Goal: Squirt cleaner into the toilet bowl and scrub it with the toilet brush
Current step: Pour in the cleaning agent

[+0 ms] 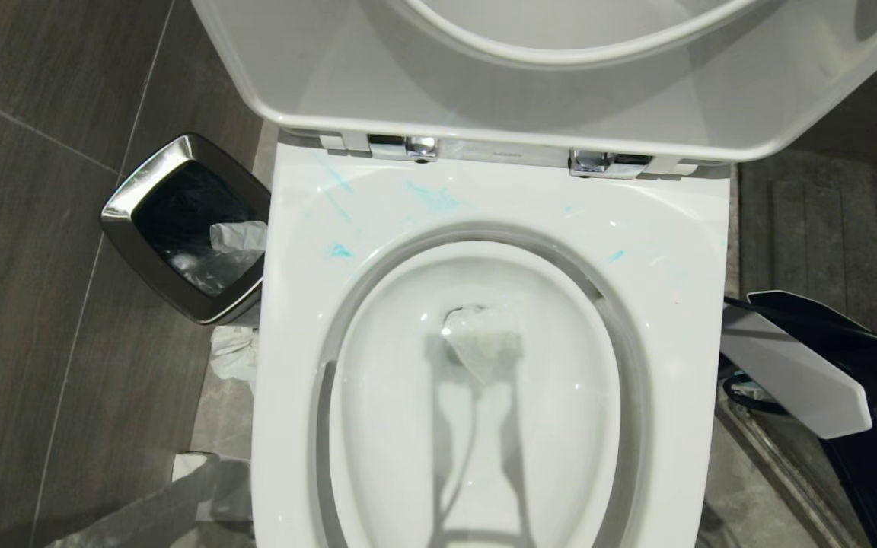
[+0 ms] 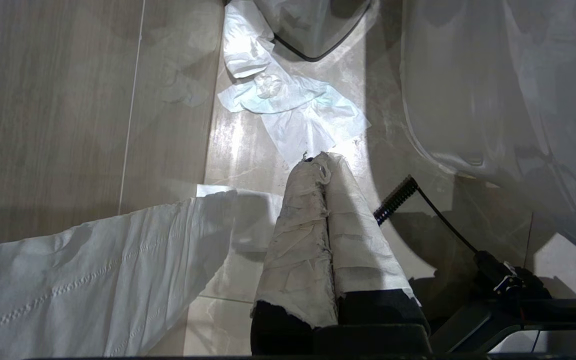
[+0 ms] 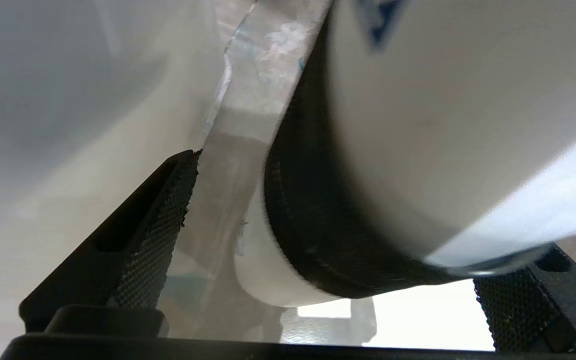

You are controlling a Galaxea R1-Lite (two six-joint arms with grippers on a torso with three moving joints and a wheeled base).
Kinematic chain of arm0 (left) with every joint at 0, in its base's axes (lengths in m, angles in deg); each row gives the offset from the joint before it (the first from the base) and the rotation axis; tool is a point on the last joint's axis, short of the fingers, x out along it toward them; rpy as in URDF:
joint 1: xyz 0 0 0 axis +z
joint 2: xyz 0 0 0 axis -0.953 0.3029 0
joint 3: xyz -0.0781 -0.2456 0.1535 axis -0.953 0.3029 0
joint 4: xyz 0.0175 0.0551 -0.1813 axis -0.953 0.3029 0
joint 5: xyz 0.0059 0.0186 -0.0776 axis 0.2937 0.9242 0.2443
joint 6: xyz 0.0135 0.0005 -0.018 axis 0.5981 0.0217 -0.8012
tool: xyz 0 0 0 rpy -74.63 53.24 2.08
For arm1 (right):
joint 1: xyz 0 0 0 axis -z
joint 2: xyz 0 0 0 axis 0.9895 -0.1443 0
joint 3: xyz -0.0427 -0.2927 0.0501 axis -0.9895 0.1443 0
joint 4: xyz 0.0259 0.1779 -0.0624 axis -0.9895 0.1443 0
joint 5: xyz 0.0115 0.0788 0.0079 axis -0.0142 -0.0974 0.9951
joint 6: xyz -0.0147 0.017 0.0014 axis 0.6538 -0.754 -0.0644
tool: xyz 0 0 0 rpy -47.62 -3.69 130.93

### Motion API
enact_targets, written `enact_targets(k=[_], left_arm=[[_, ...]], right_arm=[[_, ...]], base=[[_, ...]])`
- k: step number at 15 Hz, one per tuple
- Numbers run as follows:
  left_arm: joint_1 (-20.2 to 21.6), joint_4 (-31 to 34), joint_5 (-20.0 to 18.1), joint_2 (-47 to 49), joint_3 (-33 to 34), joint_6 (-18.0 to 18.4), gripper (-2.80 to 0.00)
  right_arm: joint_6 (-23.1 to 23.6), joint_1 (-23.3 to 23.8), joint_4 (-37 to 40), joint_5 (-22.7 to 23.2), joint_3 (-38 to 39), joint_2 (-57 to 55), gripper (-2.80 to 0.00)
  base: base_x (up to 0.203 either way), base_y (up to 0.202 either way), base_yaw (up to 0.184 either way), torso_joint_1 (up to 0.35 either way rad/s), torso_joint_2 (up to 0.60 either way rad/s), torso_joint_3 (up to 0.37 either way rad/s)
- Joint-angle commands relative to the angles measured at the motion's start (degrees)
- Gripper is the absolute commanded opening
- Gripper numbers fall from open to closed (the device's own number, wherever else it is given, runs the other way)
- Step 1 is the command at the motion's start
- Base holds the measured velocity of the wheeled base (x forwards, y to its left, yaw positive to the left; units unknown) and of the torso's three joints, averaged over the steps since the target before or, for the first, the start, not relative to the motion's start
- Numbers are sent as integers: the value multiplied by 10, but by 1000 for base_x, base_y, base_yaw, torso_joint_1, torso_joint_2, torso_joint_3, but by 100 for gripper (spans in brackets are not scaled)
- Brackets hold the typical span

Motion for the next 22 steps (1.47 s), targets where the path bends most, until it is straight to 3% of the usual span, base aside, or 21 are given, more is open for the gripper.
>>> enact_targets(k=[1,12,22], left_arm=[[0,0,0,0,4,0,-280],[1,0,0,0,4,0,-280],[0,0,0,0,4,0,-280]], right_arm=[[1,0,-5,0,-3,-3,0],[25,1,-5,0,-97,-35,0],[42,1,-5,0,-117,-38,0]], base=[[0,0,0,0,0,0],[0,0,0,0,0,0],[0,0,0,0,0,0]])
